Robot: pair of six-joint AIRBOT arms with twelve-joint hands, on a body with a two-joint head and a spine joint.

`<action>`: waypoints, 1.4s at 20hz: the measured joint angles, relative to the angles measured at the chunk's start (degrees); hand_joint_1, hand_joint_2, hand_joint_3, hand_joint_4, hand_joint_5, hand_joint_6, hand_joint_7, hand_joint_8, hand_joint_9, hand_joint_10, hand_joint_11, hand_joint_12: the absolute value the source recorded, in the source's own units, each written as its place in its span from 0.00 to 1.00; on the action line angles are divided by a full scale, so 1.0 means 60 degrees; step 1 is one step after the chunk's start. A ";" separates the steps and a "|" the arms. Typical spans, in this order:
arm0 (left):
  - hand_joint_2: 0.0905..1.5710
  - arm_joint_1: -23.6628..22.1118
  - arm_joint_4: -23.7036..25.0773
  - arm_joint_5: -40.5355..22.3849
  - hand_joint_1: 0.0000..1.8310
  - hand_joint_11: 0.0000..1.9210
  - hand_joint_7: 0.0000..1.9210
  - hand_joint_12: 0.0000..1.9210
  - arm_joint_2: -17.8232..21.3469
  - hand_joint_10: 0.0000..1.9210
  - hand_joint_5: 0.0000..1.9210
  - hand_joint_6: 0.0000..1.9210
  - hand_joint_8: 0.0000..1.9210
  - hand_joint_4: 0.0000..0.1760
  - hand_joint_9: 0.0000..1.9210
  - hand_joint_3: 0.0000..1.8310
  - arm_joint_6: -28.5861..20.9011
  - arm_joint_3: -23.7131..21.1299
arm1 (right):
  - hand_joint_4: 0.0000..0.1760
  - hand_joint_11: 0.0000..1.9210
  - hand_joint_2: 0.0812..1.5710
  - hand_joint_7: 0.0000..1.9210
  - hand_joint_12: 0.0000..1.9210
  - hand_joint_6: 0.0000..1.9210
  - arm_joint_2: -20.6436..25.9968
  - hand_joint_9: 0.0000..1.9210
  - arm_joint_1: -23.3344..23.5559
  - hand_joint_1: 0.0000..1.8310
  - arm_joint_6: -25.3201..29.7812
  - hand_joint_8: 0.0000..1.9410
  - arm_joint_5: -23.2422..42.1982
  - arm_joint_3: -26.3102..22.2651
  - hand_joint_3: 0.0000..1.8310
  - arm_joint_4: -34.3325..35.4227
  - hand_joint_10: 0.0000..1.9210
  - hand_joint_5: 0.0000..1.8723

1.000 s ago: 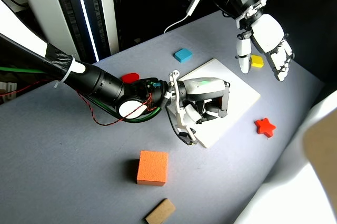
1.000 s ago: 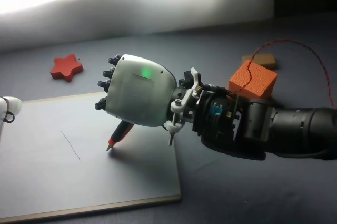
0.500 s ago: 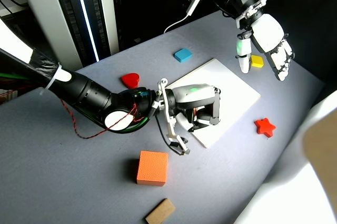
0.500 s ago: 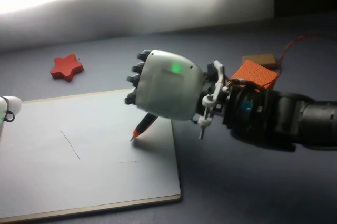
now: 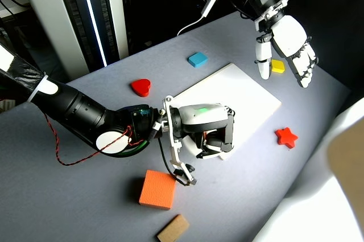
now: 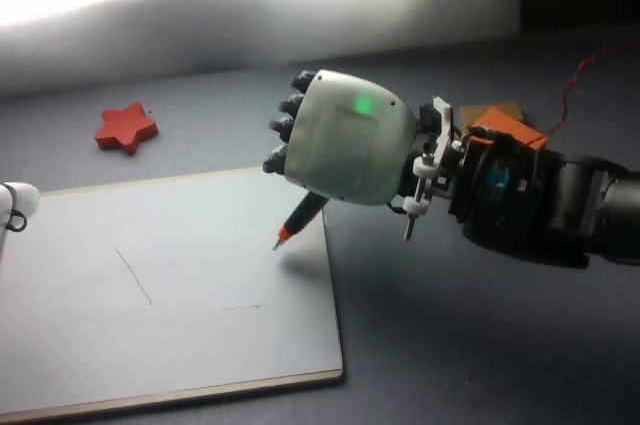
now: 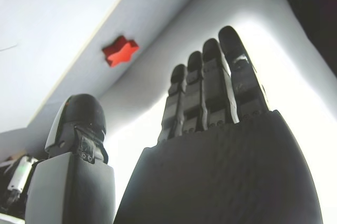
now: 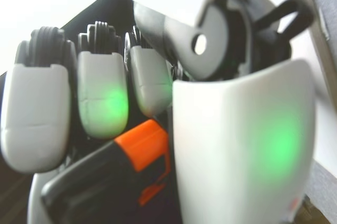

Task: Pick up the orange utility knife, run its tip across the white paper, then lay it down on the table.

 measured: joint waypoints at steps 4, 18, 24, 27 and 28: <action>0.81 -0.0011 0.0164 0.0102 0.14 0.00 0.07 0.36 0.0000 0.00 0.04 0.00 0.00 0.00 0.09 0.00 0.0000 -0.0004 | 1.00 0.89 0.44 0.80 1.00 1.00 0.0805 0.85 0.0514 0.80 -0.0015 1.00 -0.0517 -0.1421 0.59 0.1585 1.00 0.73; 0.81 -0.1045 0.1053 0.1129 0.13 0.00 0.08 0.39 -0.0696 0.00 0.04 0.00 0.00 0.00 0.10 0.00 0.0000 -0.1698 | 1.00 0.88 0.44 0.79 1.00 1.00 0.3942 0.84 0.1209 0.82 0.1810 1.00 -0.6546 -0.5708 0.55 0.3147 1.00 0.73; 0.80 -0.1002 0.1293 0.1075 0.14 0.00 0.08 0.38 -0.0783 0.00 0.05 0.00 0.00 0.00 0.10 0.00 -0.0007 -0.2109 | 0.00 0.62 0.47 0.45 1.00 0.84 0.4047 0.61 0.0678 0.65 0.1953 1.00 -0.6936 -0.5799 0.60 0.3155 1.00 0.39; 0.81 -0.0943 0.1297 0.1089 0.14 0.00 0.07 0.36 -0.0783 0.00 0.04 0.00 0.00 0.00 0.09 0.00 0.0004 -0.2127 | 0.00 0.51 0.60 0.39 1.00 0.84 0.4054 0.51 0.0517 0.63 0.1756 1.00 -0.6798 -0.5799 0.43 0.3151 1.00 0.30; 0.81 -0.0933 0.1271 0.1067 0.14 0.00 0.07 0.35 -0.0783 0.00 0.04 0.00 0.00 0.00 0.09 0.00 0.0007 -0.2124 | 0.00 0.45 0.61 0.40 1.00 0.88 0.4054 0.46 0.0415 0.63 0.1668 0.95 -0.6721 -0.5799 0.42 0.3147 1.00 0.28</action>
